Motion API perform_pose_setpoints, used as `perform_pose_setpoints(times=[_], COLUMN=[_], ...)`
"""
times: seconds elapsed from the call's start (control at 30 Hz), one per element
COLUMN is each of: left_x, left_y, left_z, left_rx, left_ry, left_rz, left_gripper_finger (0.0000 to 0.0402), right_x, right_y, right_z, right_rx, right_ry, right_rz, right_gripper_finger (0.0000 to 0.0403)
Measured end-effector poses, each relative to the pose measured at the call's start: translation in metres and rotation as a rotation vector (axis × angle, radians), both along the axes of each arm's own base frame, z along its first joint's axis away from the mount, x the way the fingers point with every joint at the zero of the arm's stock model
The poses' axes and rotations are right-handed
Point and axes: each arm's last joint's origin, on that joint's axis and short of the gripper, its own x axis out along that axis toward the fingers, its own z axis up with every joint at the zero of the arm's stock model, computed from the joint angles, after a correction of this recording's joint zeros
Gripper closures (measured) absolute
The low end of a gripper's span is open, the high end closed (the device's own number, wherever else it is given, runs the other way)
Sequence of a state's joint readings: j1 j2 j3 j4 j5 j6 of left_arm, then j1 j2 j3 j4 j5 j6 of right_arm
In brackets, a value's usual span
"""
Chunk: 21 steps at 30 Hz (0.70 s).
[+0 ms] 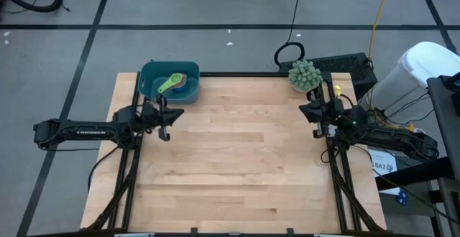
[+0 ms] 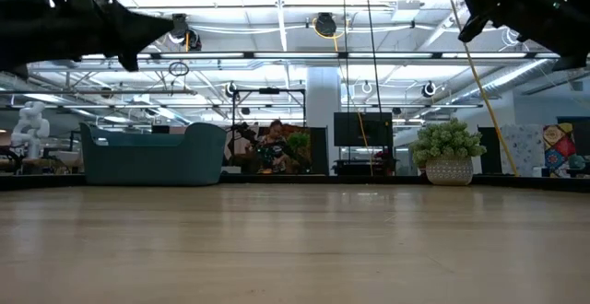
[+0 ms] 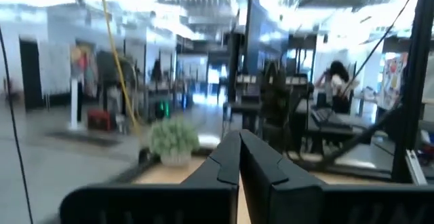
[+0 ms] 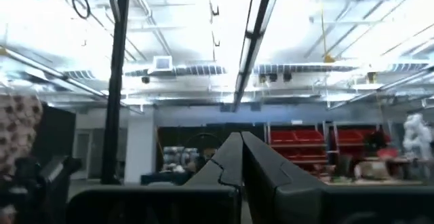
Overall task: Nest measuring cups in basket
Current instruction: Return to Home position
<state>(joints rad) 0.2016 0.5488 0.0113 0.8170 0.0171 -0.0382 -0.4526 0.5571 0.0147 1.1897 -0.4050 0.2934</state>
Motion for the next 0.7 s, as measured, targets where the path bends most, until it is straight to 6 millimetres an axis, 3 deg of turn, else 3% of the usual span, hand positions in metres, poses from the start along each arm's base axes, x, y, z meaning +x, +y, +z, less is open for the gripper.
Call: perform_pose_setpoints(times=[0.2,0.4,0.47,0.7], left_x=[0.004,0.004,0.006,0.012], left_y=[0.001,-0.001,0.000,0.001], left_z=[-0.019,-0.021,-0.017,0.011], left_rx=[-0.172,-0.209,-0.215,-0.205], left_ry=[0.174,0.199,0.227,0.434], left_rz=[-0.025,-0.074,-0.077,-0.061], left_gripper_finger=[0.0385,0.0396,0.0395,0.0395], right_x=[0.006,0.009,0.013,0.019], right_y=[-0.002,-0.003,-0.004,-0.006], right_z=[-0.010,-0.014,-0.017,0.012], right_rx=[0.090,0.092,0.111,0.046], right_ry=[0.121,0.182,0.277,0.436], right_rz=[0.051,0.054,0.073,0.048], right_gripper_finger=[0.0403,0.0403,0.0403,0.0403])
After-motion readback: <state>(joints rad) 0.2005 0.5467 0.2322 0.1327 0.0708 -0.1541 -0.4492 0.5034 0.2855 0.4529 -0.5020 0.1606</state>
